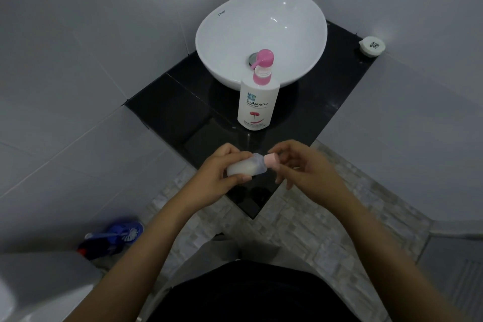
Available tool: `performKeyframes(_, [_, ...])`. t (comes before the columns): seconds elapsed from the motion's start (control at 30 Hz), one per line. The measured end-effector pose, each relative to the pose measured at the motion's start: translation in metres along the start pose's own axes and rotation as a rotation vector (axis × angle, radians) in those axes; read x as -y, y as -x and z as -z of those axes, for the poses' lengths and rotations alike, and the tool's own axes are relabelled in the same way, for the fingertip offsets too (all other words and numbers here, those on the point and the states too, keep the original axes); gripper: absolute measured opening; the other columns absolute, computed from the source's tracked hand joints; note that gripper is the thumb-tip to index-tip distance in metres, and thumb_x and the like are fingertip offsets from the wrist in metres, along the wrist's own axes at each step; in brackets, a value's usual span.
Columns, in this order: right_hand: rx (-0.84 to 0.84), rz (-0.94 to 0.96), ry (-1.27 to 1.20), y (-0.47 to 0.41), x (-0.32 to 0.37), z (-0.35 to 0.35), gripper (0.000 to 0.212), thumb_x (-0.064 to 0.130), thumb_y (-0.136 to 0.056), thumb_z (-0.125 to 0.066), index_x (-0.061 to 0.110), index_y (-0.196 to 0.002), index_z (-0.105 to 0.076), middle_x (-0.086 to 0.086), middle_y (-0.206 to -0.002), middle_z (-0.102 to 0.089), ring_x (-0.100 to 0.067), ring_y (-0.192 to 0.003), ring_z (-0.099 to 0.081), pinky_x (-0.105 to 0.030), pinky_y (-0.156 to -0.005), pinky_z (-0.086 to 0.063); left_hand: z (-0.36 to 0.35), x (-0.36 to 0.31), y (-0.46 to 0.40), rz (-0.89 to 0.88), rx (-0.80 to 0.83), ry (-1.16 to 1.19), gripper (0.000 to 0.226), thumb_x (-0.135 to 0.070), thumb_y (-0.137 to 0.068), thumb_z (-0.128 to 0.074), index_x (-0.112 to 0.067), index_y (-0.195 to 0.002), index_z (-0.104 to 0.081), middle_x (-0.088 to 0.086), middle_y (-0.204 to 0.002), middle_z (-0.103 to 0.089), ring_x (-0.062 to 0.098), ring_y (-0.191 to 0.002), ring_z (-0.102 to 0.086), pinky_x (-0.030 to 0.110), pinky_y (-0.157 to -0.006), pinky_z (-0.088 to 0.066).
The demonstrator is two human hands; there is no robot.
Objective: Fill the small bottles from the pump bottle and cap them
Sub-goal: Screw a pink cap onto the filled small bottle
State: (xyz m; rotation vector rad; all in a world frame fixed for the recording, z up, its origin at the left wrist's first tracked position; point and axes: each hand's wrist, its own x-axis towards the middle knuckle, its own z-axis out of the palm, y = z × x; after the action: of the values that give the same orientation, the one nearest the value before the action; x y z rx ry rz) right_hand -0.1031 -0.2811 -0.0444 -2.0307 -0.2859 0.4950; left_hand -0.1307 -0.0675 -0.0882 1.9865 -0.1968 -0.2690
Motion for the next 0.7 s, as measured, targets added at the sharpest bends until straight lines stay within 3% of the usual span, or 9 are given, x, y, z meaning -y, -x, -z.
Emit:
performKeyframes(0.1, [-0.125,-0.076,0.102,-0.001,0.001,-0.008,0.024,0.045,-0.087,-0.056,0.022,-0.085,-0.062,0.002,-0.066,-0.066,-0.003,-0.048,-0.059,-0.01,-0.047,-0.046,0.001,-0.001,0.0,0.012,0.012,0.041,0.041,-0.016,-0.083,-0.068,-0.03,-0.12,-0.058,0.001,-0.104,-0.048,0.004,-0.093,-0.05,0.014,-0.078,-0.047])
performKeyframes(0.27, [-0.038,0.036,0.075,0.002,0.005,-0.003,0.013,0.03,-0.089,-0.061,0.028,-0.102,-0.059,0.01,-0.085,-0.065,-0.002,-0.067,-0.065,-0.01,-0.055,-0.05,0.002,-0.003,0.001,0.013,0.022,0.063,0.04,-0.016,-0.084,-0.067,-0.027,-0.121,-0.059,0.002,-0.106,-0.048,0.005,-0.094,-0.05,0.014,-0.079,-0.047])
performKeyframes(0.37, [-0.103,-0.029,0.115,0.002,0.005,-0.009,0.014,0.038,-0.09,-0.056,0.025,-0.086,-0.062,0.007,-0.065,-0.062,0.0,-0.049,-0.058,-0.008,-0.048,-0.045,0.001,-0.006,0.002,0.035,0.03,0.07,0.038,-0.017,-0.084,-0.067,-0.027,-0.121,-0.06,0.002,-0.107,-0.048,0.007,-0.095,-0.051,0.016,-0.079,-0.048])
performKeyframes(0.43, [-0.129,-0.023,0.053,0.003,0.006,-0.01,0.019,0.039,-0.09,-0.055,0.022,-0.092,-0.062,0.003,-0.068,-0.064,-0.004,-0.05,-0.06,-0.011,-0.049,-0.046,0.001,-0.008,0.003,0.045,0.036,0.107,0.038,-0.019,-0.085,-0.066,-0.027,-0.121,-0.059,0.004,-0.108,-0.049,0.009,-0.096,-0.052,0.018,-0.081,-0.049])
performKeyframes(0.53, [-0.1,0.013,-0.136,0.006,0.008,-0.006,0.02,0.026,-0.089,-0.061,0.016,-0.105,-0.061,-0.003,-0.083,-0.067,-0.011,-0.061,-0.064,-0.015,-0.051,-0.049,0.004,-0.012,0.004,0.062,0.041,0.152,0.04,-0.027,-0.083,-0.064,-0.027,-0.123,-0.06,0.006,-0.109,-0.05,0.013,-0.099,-0.053,0.027,-0.084,-0.05])
performKeyframes(0.63, [-0.163,-0.069,-0.082,0.005,0.006,-0.008,0.023,0.034,-0.088,-0.059,0.012,-0.094,-0.063,-0.003,-0.067,-0.064,-0.009,-0.048,-0.057,-0.014,-0.045,-0.044,0.005,-0.012,0.004,0.069,0.049,0.147,0.037,-0.023,-0.085,-0.064,-0.024,-0.122,-0.061,0.006,-0.109,-0.05,0.013,-0.099,-0.053,0.029,-0.086,-0.05])
performKeyframes(0.7, [-0.16,-0.064,-0.09,0.006,0.006,-0.008,0.025,0.035,-0.089,-0.058,0.013,-0.099,-0.062,-0.003,-0.07,-0.066,-0.009,-0.05,-0.059,-0.015,-0.046,-0.045,0.005,-0.013,0.004,0.074,0.05,0.161,0.037,-0.022,-0.085,-0.064,-0.024,-0.122,-0.061,0.007,-0.108,-0.051,0.013,-0.099,-0.053,0.029,-0.086,-0.049])
